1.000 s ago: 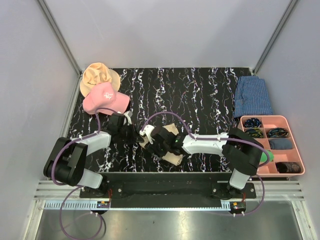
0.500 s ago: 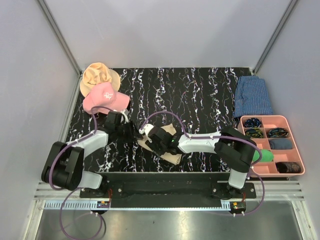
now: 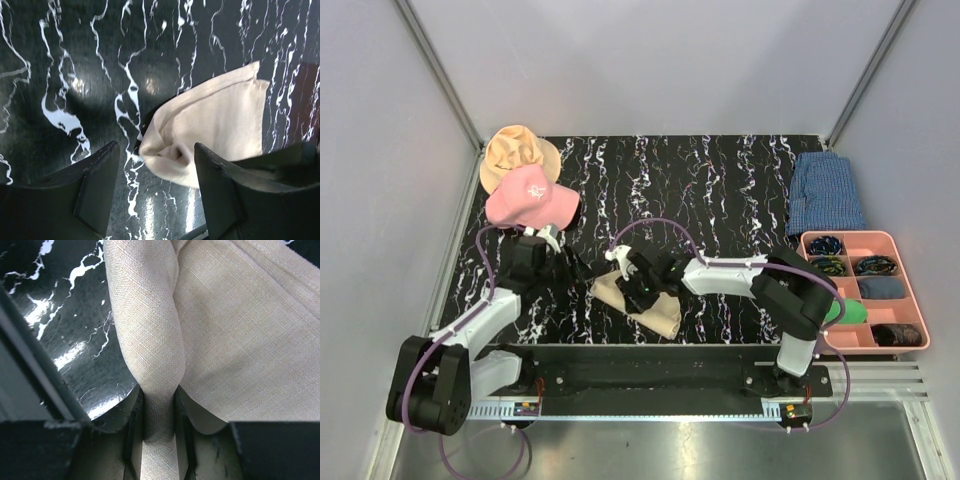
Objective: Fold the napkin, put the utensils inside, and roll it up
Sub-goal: Roll the napkin with the utensil
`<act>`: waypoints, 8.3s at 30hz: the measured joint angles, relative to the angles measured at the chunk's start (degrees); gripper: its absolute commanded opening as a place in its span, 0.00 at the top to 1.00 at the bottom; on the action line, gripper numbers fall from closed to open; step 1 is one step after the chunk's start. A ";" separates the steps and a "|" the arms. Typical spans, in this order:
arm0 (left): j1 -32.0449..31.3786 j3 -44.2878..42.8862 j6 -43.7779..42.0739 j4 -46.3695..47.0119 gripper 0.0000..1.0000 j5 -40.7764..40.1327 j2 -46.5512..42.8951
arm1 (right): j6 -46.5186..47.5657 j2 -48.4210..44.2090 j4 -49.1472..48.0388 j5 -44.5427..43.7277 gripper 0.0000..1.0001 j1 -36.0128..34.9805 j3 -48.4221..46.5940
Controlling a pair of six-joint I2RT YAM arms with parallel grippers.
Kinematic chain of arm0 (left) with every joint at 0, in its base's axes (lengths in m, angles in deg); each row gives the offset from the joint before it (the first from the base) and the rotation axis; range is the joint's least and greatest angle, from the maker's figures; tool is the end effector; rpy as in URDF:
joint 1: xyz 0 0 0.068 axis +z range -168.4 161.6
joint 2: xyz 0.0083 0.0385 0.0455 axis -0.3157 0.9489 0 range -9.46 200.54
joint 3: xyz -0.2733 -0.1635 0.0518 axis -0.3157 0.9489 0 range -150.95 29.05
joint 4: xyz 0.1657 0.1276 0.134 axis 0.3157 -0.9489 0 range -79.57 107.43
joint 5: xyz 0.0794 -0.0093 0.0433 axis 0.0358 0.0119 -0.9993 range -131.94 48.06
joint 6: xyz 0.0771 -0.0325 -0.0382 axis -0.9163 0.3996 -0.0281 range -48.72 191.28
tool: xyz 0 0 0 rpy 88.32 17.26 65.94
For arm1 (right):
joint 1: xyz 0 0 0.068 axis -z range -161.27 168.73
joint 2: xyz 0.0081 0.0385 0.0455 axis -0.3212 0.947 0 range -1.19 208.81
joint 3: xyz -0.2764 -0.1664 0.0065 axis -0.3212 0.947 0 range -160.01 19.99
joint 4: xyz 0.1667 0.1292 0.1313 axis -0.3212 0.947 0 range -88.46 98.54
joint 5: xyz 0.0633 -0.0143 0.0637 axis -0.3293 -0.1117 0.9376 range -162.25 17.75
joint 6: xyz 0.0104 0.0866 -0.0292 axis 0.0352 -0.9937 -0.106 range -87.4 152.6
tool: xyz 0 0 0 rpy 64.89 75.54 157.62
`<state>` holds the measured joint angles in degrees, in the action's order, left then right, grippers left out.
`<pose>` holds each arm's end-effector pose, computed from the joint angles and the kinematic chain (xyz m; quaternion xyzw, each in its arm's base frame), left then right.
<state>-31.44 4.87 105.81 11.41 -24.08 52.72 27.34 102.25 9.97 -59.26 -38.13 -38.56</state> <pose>0.1907 -0.0702 0.1913 -0.1099 0.9048 -0.2864 0.2955 0.1985 0.3381 0.1757 -0.4426 0.8336 0.2533 0.2125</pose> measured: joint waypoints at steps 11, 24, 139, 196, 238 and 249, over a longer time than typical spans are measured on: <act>0.00 4.37 0.61 7.28 0.37 5.75 1.11 | -1.03 6.97 -0.07 26.62 0.71 11.28 -2.38; -1.01 4.57 1.88 16.33 0.63 10.01 9.73 | -1.60 12.17 -0.02 37.86 0.71 13.70 -4.57; -1.53 7.91 0.11 17.00 0.51 9.18 2.56 | 3.04 19.15 24.22 31.54 0.89 11.30 -23.47; -1.92 -6.10 0.46 4.98 1.00 7.69 19.85 | 11.58 -7.37 -0.61 -13.88 0.41 -7.15 1.68; 3.78 -9.11 -1.51 -1.29 0.33 -0.31 6.88 | 5.77 3.76 5.35 4.79 0.64 2.23 -6.34; 0.55 -0.20 -0.98 5.07 0.35 5.88 2.01 | 1.88 10.86 12.46 25.29 0.67 11.21 -12.35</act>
<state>-30.90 4.67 104.82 16.48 -18.20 54.73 29.22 113.12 22.43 -33.97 -26.92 -50.91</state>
